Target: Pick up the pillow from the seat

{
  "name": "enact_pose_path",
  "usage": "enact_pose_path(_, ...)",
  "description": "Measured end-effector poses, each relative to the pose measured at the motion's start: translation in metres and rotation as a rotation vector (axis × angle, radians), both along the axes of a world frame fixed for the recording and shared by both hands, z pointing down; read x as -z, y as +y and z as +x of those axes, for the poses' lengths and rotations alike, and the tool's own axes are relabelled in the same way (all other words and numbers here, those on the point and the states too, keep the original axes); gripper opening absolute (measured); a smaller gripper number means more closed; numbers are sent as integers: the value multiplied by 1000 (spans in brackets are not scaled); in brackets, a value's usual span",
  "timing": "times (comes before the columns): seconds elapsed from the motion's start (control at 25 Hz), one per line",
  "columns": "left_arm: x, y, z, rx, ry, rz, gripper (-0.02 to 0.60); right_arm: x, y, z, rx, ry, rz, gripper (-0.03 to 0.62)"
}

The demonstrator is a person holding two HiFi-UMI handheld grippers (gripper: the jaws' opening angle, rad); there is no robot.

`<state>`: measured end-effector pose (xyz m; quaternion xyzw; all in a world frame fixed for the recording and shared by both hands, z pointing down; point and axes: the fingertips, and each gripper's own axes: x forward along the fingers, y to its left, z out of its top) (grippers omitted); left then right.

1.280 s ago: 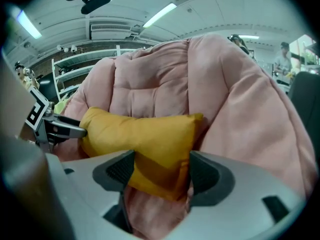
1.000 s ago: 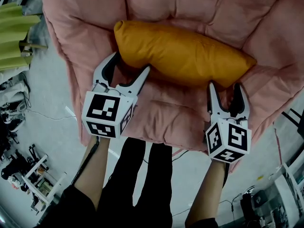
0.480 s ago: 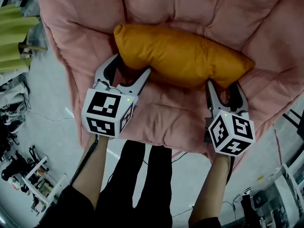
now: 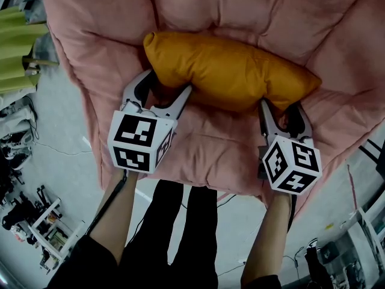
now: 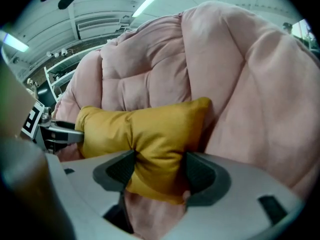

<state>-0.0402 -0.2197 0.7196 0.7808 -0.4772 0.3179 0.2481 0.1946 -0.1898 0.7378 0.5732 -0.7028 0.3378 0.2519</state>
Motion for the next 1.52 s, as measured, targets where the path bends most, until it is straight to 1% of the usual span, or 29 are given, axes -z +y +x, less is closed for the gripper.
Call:
enact_pose_path(0.2,-3,0,5,-16,-11,5,296,-3,-1,0,11,17,6,322)
enact_pose_path(0.36,-6,2,7,-27,-11,-4,264,-4,0,-4,22,32,4,287)
enact_pose_path(0.48,-5,3,9,-29,-3,-11,225,-4,0,-7,34,42,18,250)
enact_pose_path(0.56,-3,3,10,-30,0,-11,210,-2,0,-8,38,51,28,224)
enact_pose_path(0.72,0,9,12,-44,-3,-2,189,2,6,-8,36,64,45,204)
enact_pose_path(1.2,13,14,10,-52,-3,35,183,15,13,-6,22,58,68,201)
enact_pose_path(1.52,22,16,6,-47,6,41,179,25,16,-11,17,63,82,201)
